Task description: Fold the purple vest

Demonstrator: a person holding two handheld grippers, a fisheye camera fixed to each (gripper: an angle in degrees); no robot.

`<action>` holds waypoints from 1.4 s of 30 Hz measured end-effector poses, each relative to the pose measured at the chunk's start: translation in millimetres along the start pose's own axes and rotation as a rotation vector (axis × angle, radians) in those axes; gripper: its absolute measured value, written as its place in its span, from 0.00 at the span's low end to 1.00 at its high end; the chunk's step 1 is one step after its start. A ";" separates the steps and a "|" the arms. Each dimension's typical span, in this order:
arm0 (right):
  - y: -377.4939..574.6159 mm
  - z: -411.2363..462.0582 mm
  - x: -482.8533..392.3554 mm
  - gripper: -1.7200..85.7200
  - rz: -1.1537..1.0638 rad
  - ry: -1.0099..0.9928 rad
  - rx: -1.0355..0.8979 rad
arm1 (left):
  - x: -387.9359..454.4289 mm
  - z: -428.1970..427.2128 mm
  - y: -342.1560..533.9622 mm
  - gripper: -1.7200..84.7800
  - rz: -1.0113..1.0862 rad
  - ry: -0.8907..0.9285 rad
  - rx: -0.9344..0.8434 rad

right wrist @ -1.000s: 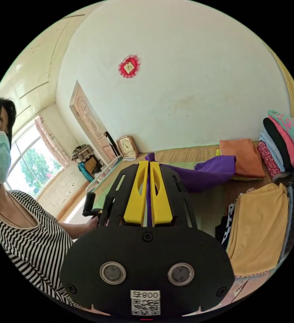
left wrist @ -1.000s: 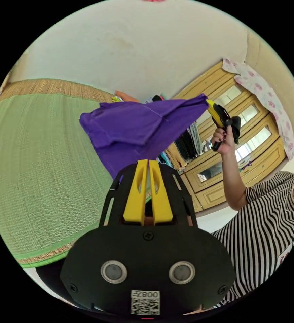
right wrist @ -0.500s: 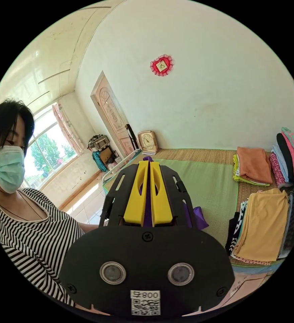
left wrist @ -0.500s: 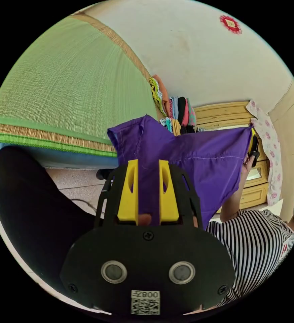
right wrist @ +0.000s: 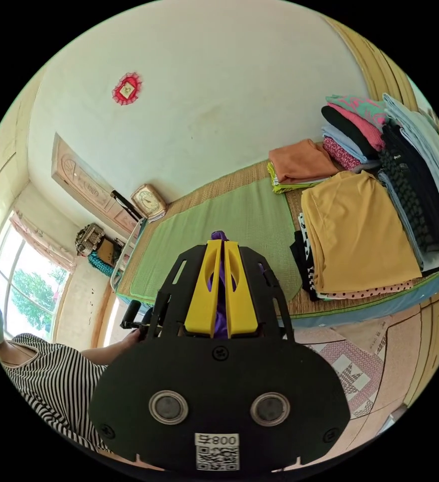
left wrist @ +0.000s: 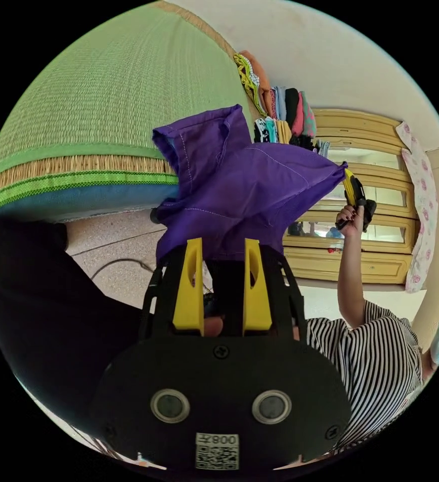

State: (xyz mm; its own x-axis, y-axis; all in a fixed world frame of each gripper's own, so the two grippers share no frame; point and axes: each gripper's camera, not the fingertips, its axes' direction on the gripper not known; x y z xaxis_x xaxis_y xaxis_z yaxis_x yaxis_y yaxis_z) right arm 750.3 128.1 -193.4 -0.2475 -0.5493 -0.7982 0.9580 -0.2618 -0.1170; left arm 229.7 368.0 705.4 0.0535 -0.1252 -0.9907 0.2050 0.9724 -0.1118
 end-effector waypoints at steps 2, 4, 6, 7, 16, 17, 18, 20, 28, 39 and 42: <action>0.2 2.4 4.0 0.02 0.015 0.004 0.000 | 12.0 -5.7 2.1 0.16 0.016 -0.097 0.040; -0.9 6.2 4.7 0.02 0.019 0.021 -0.006 | 22.2 -7.5 2.7 0.15 0.045 -0.160 0.059; -3.9 13.9 4.7 0.02 0.023 0.024 -0.016 | 31.1 -1.5 -0.4 0.14 0.081 -0.220 0.021; -4.9 16.1 4.6 0.02 0.026 0.024 -0.017 | 34.8 6.1 -3.4 0.13 0.097 -0.243 -0.027; -27.1 57.0 -9.6 0.03 0.042 0.076 -0.053 | 74.2 -13.1 -6.7 0.02 0.197 -0.212 -0.024; -30.6 65.2 -9.5 0.03 0.052 0.098 -0.063 | 77.5 -24.9 -8.4 0.02 0.189 -0.194 0.019; -33.8 74.8 -9.2 0.04 0.057 0.124 -0.078 | 78.5 -30.2 -9.8 0.02 0.185 -0.182 0.038; -37.4 90.7 -7.0 0.05 0.080 0.160 -0.118 | 80.2 -46.6 -17.3 0.02 0.156 -0.117 0.099; -9.5 102.8 -32.6 0.11 0.042 0.255 -0.152 | 95.6 -74.5 -46.3 0.02 0.148 0.006 0.221; 149.9 218.9 -225.1 0.17 -0.776 0.342 -0.523 | 106.0 -61.5 -58.8 0.02 0.170 -0.054 0.190; 185.7 266.7 -252.5 0.17 -1.040 0.433 -0.609 | 96.9 -62.1 -46.0 0.02 0.136 -0.039 0.198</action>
State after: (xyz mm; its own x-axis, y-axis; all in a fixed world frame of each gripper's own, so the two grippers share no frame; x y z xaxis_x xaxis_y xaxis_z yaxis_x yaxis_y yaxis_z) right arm 952.1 6.6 144.1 -0.9593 0.0261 -0.2813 0.2824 0.0566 -0.9576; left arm 164.8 323.4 609.7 0.1305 -0.0072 -0.9914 0.3804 0.9238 0.0434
